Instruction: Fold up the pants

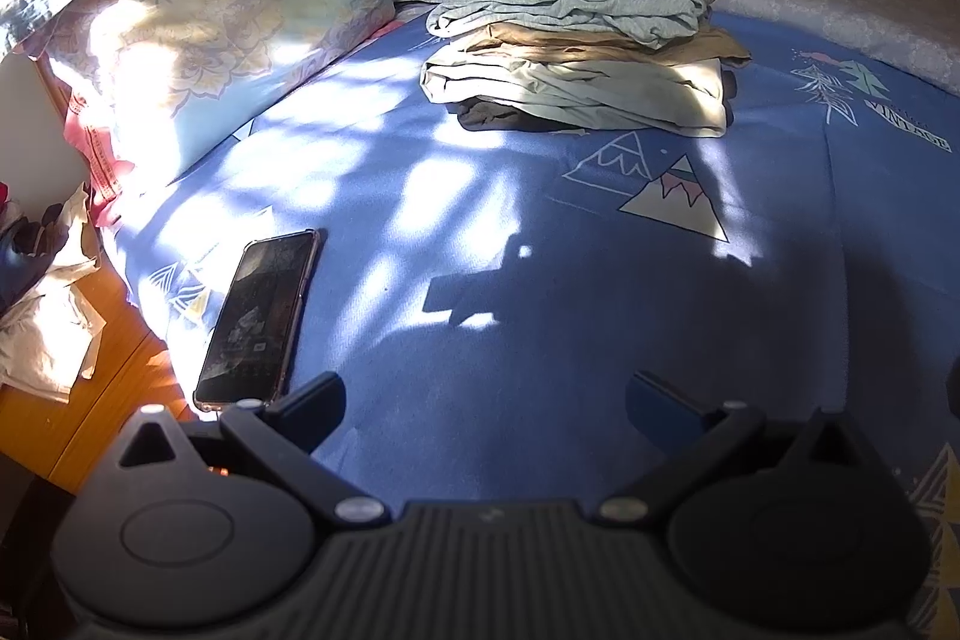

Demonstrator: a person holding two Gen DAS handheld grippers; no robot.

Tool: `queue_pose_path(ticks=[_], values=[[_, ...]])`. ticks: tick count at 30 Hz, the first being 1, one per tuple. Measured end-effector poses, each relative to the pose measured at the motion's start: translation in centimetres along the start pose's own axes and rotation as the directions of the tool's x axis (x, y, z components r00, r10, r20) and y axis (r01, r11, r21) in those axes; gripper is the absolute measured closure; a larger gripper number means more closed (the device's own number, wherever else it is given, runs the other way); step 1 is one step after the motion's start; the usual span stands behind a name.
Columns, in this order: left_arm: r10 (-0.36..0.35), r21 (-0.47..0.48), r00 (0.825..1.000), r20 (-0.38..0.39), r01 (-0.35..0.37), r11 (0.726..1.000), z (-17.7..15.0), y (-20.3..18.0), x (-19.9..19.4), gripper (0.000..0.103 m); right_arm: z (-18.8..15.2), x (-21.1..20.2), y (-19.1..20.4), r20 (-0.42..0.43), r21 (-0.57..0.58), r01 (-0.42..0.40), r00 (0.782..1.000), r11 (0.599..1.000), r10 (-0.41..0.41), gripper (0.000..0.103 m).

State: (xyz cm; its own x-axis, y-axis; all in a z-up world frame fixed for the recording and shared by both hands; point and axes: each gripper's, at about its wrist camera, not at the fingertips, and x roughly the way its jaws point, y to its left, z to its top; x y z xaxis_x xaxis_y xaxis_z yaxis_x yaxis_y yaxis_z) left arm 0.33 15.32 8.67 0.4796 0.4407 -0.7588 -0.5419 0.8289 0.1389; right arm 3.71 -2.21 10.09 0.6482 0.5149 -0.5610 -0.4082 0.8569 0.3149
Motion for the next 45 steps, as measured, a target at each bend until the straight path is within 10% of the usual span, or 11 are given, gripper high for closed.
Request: queue_pose_path(ticks=[45], values=[[0.058, 0.013, 0.998, -0.002, -0.058, 0.998, 0.1, 0.19, 0.28, 0.0, 0.17, 0.06, -0.05, -0.005, -0.004, -0.002, 1.0, 1.0, 0.002, 0.017]])
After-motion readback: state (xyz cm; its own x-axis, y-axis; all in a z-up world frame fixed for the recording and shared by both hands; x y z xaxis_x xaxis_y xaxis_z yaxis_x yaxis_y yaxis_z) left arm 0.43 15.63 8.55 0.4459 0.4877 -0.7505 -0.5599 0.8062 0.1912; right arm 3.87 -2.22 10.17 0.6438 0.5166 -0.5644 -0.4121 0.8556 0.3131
